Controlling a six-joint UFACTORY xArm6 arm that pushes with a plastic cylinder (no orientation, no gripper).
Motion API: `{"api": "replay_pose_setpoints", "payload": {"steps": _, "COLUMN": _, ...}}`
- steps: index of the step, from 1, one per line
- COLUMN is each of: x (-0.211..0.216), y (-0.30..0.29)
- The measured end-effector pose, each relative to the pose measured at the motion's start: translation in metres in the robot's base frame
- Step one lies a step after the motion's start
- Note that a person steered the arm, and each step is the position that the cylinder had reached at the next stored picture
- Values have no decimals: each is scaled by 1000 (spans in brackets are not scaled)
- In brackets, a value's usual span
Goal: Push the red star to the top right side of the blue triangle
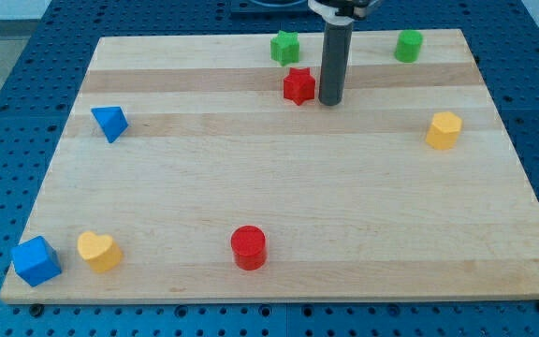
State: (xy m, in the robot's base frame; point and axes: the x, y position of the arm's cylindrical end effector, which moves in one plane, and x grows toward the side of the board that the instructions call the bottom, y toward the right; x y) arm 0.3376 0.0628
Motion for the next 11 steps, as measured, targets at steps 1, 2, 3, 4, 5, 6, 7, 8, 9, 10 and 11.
{"api": "replay_pose_setpoints", "payload": {"steps": 1, "x": -25, "y": -11}}
{"api": "replay_pose_setpoints", "payload": {"steps": 2, "x": -49, "y": -19}}
{"api": "replay_pose_setpoints", "payload": {"steps": 3, "x": -53, "y": -60}}
{"api": "replay_pose_setpoints", "payload": {"steps": 4, "x": -32, "y": -64}}
{"api": "replay_pose_setpoints", "payload": {"steps": 5, "x": -16, "y": -43}}
{"api": "replay_pose_setpoints", "payload": {"steps": 6, "x": 0, "y": -31}}
{"api": "replay_pose_setpoints", "payload": {"steps": 7, "x": 1, "y": -51}}
{"api": "replay_pose_setpoints", "payload": {"steps": 8, "x": 5, "y": -93}}
{"api": "replay_pose_setpoints", "payload": {"steps": 9, "x": 24, "y": -109}}
{"api": "replay_pose_setpoints", "payload": {"steps": 10, "x": 37, "y": -115}}
{"api": "replay_pose_setpoints", "payload": {"steps": 11, "x": 36, "y": -148}}
